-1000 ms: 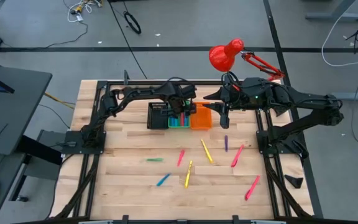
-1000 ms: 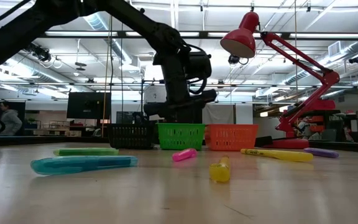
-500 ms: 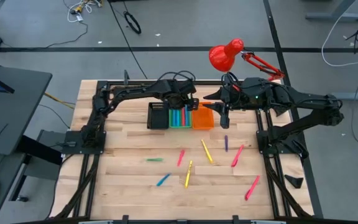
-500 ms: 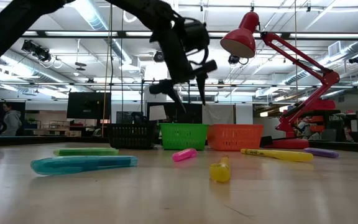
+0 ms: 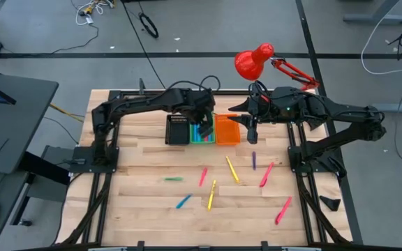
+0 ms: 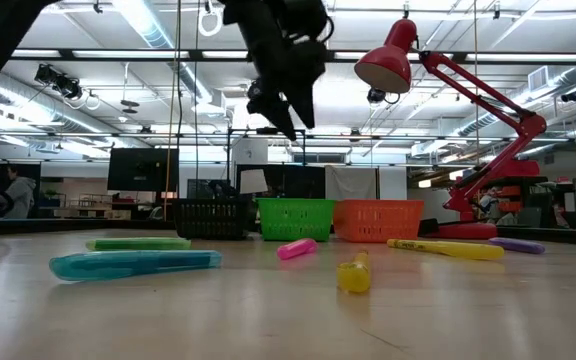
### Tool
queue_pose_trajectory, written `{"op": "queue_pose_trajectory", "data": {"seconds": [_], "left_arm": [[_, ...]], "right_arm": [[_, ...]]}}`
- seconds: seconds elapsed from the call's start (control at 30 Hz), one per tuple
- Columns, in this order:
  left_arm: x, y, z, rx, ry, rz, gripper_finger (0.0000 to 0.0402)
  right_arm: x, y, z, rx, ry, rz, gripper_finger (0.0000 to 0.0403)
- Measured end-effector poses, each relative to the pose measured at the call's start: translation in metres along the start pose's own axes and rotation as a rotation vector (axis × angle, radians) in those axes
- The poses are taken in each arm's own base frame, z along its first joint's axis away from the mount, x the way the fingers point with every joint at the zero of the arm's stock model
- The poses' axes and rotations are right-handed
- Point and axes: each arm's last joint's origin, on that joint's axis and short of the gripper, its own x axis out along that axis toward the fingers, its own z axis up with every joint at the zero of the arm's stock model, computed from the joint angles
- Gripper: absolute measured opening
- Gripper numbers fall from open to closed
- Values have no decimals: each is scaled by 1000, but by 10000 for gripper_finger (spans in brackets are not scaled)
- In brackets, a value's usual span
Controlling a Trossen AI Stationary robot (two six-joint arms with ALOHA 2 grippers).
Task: Pick & Place Markers
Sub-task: Put the top large pink pen into the black bin
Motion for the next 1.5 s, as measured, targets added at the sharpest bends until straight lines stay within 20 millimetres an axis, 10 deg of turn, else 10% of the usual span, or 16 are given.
{"op": "queue_pose_trajectory", "data": {"seconds": [0.43, 0.73, 1.5], "left_arm": [[-11, -60, -20, 524, 13, -298, 263], [-30, -59, -20, 518, -211, -493, 263], [-129, -32, -142, 234, -1057, -356, 263]], "right_arm": [[0, 0, -2, 15, 17, 11, 126], [0, 1, -2, 22, 24, 12, 126], [-1, 3, -8, 130, 86, 64, 126]]}}
